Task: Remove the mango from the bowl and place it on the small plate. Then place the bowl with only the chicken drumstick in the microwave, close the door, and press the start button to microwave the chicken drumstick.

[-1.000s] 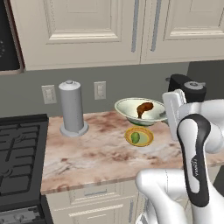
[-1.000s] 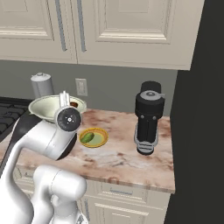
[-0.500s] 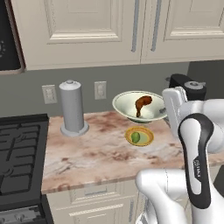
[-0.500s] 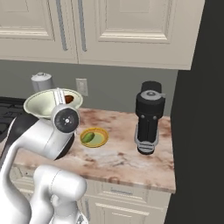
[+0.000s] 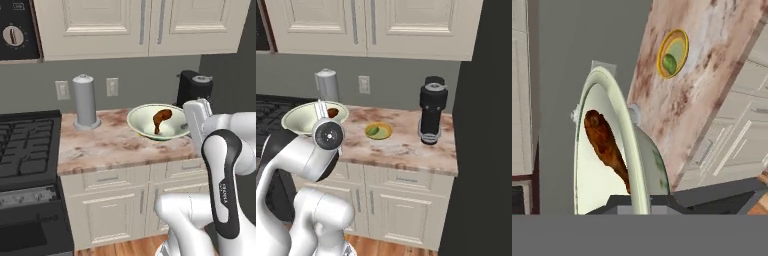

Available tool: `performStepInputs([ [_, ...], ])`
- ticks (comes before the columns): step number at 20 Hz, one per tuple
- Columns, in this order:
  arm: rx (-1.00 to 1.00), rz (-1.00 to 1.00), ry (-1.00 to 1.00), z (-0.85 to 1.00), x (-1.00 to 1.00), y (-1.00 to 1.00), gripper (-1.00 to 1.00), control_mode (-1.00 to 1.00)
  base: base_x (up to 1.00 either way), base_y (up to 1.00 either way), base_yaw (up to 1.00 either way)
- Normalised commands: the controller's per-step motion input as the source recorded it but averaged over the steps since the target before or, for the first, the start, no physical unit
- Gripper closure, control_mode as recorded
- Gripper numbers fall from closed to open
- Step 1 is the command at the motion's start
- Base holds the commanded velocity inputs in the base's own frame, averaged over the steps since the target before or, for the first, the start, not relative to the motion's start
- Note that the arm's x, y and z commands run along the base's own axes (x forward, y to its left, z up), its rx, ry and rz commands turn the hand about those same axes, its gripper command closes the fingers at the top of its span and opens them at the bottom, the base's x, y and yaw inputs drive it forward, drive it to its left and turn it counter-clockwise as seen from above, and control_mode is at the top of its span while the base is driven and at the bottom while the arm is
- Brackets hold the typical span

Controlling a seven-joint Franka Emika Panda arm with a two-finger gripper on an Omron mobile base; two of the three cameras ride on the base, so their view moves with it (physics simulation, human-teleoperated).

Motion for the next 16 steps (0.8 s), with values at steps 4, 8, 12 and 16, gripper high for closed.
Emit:
performStepInputs([
  [4,0.0,0.0,0.0,0.0,0.0,0.0,1.0,1.0,-0.99,0.45,-0.01],
  [8,0.0,0.0,0.0,0.0,0.0,0.0,1.0,1.0,-0.9,0.3,0.0],
  [12,0.0,0.0,0.0,0.0,0.0,0.0,1.0,1.0,-0.83,0.23,0.01],
  [16,0.0,0.0,0.0,0.0,0.0,0.0,1.0,1.0,-0.32,0.79,0.02],
])
